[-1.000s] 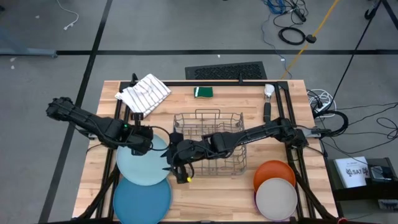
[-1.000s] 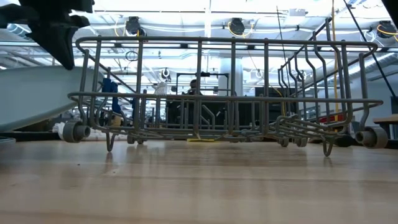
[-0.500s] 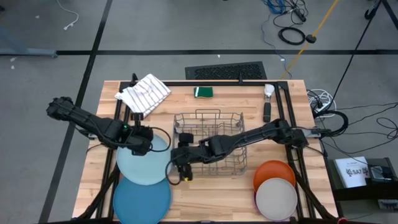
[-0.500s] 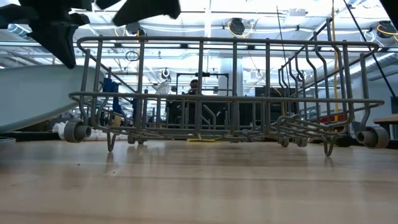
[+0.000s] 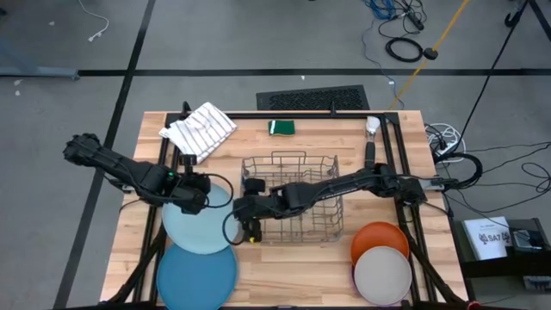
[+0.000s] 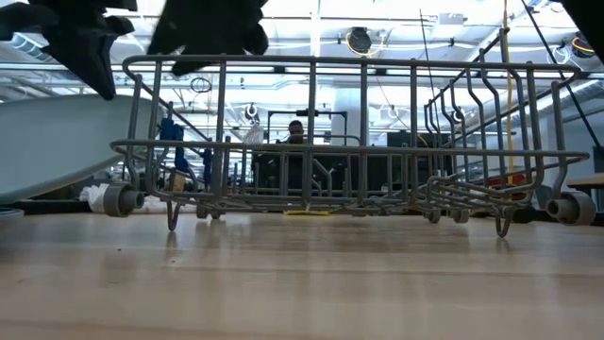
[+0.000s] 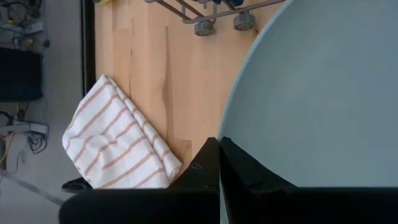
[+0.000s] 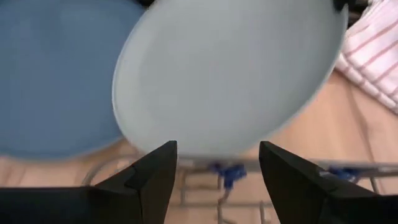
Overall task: Sort dishes
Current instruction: Put the light blue plate into the dish rack
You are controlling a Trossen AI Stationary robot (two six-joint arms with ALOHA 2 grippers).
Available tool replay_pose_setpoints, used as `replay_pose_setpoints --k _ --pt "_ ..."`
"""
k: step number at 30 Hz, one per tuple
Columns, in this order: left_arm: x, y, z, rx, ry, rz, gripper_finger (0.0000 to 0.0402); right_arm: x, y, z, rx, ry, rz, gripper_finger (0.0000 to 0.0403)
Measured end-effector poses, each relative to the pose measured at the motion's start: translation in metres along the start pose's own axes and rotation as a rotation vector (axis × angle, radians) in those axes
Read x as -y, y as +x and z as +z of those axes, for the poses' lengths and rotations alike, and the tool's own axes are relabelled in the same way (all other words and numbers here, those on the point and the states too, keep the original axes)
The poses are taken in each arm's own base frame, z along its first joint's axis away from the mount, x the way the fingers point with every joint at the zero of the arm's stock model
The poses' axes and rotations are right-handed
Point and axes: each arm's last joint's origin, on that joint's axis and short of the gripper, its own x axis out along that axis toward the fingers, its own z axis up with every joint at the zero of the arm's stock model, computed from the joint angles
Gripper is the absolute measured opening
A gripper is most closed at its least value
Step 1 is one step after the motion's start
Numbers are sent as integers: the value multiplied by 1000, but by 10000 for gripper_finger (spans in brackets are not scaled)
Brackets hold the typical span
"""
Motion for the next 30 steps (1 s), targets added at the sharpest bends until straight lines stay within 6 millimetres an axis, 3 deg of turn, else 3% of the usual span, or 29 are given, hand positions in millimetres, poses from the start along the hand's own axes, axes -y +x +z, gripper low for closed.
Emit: replay_pose_setpoints --k 10,16,20,23,30 --pt "0 -1 -1 -6 8 -22 0 2 -3 -14 -144 -36 -9 222" --pt "-3 -1 -5 -31 28 26 0 2 -2 -10 -108 -27 -7 222" --pt "-3 -1 -5 -26 29 40 0 6 0 3 17 42 -4 222" --pt "-3 -1 -5 -25 27 40 0 13 3 12 109 103 -8 222" --pt "-3 -1 -5 -21 20 41 0 38 26 6 96 197 -45 222"
